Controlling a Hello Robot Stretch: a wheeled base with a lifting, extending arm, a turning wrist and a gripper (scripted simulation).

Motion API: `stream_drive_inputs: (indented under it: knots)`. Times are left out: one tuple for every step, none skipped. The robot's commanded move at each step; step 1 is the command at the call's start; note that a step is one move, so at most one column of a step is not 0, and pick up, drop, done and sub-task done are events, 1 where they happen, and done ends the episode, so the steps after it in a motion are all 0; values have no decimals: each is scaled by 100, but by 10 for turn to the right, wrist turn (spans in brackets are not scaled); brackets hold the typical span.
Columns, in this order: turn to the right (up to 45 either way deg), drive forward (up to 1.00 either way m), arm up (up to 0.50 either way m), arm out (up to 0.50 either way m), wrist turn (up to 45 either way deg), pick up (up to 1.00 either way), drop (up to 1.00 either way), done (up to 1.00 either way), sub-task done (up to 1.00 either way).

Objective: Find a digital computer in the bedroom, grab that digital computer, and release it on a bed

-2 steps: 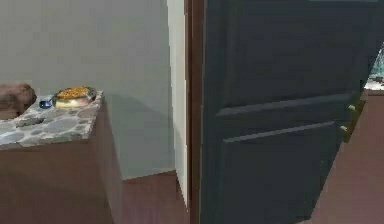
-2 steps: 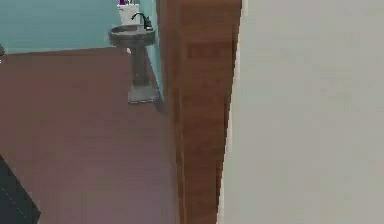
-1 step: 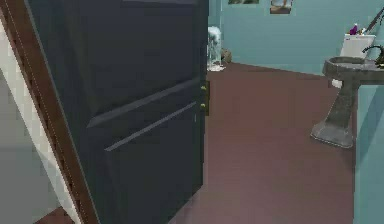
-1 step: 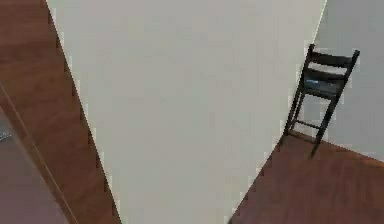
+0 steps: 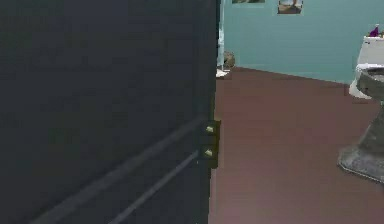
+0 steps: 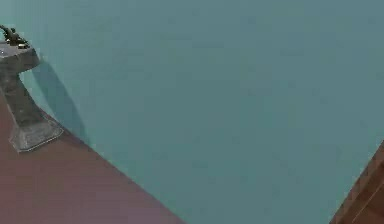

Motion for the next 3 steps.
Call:
stream_drive_inputs:
  knots:
    - [330,0,0,0,0,0,0,0,0]
    - [0,90,0,0,0,0,0,0,0]
    - [-240,0,0,0,0,0,0,0,0]
